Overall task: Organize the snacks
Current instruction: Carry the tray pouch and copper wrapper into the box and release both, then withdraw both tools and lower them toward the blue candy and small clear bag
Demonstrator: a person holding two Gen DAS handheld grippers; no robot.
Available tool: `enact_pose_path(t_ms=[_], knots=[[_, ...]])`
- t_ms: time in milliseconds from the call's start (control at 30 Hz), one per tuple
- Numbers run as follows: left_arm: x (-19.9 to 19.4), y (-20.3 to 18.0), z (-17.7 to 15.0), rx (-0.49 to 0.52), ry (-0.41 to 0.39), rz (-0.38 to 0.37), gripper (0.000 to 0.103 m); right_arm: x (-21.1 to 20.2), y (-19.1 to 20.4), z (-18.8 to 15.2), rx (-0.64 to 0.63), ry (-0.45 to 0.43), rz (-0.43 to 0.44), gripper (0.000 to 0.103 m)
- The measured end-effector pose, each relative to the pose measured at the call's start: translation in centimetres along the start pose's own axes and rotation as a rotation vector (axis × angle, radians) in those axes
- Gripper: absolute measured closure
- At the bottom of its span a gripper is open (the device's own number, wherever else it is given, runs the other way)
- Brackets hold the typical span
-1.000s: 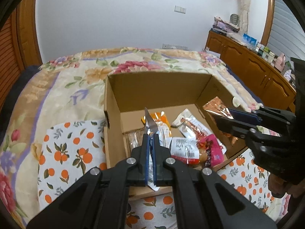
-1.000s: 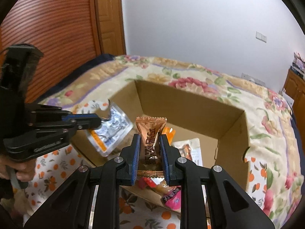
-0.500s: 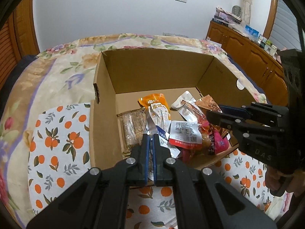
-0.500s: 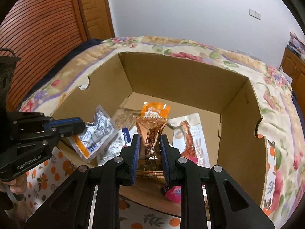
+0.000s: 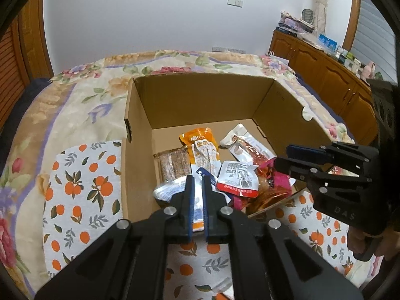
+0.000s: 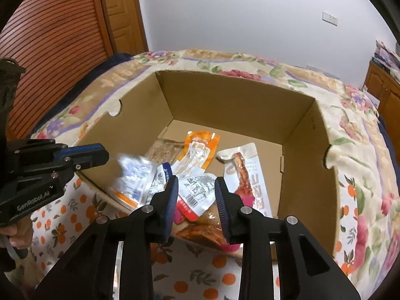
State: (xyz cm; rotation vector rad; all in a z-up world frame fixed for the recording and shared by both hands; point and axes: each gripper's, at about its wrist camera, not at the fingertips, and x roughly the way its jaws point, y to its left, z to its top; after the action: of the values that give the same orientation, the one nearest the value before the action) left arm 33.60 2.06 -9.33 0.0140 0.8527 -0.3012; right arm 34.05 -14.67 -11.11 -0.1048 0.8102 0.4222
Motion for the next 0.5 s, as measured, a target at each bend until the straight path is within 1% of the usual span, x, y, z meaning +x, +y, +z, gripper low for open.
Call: enact_pose_path(t_ms=[100, 167, 233, 300, 367, 400, 433, 467, 500], knots=[[-0.9, -0.4, -0.1, 0.005, -0.011, 0.003, 0.087, -1.9, -0.1, -0.6, 0.019, -0.021, 0.006, 0.072], [-1.8, -0.9, -0.2, 0.011, -0.022, 0.013, 0.071, -3.4, 0.0, -1.1, 0.030, -0.031, 0.015, 0.067], [-2.8, -1.4, -0.6, 0.011, -0.036, 0.018, 0.065, -4.6, 0.2, -1.4, 0.036, -0.039, 0.019, 0.065], [-3.8, -1.8, -1.0, 0.009, -0.039, 0.022, 0.064, -6.1, 0.4, -1.9, 0.041, -0.051, 0.020, 0.060], [-4.8, -2.1, -1.4, 0.010, -0.042, 0.028, 0.063, -7.6, 0.5, -2.4, 0.046, -0.063, 0.025, 0.048], [-5.2, -2.3, -1.6, 0.008, -0.045, 0.032, 0.063, -8.2, 0.5, -2.6, 0.047, -0.068, 0.025, 0.046], [-5.6, -2.4, -1.8, 0.007, -0.048, 0.034, 0.062, -8.8, 0.6, -2.8, 0.048, -0.074, 0.022, 0.041], [-5.9, -2.5, -1.9, 0.006, -0.049, 0.035, 0.059, -9.4, 0.6, -3.0, 0.050, -0.082, 0.016, 0.032], [-6.3, -2.7, -2.1, 0.007, -0.050, 0.036, 0.055, -10.1, 0.6, -3.2, 0.054, -0.091, 0.013, 0.026]])
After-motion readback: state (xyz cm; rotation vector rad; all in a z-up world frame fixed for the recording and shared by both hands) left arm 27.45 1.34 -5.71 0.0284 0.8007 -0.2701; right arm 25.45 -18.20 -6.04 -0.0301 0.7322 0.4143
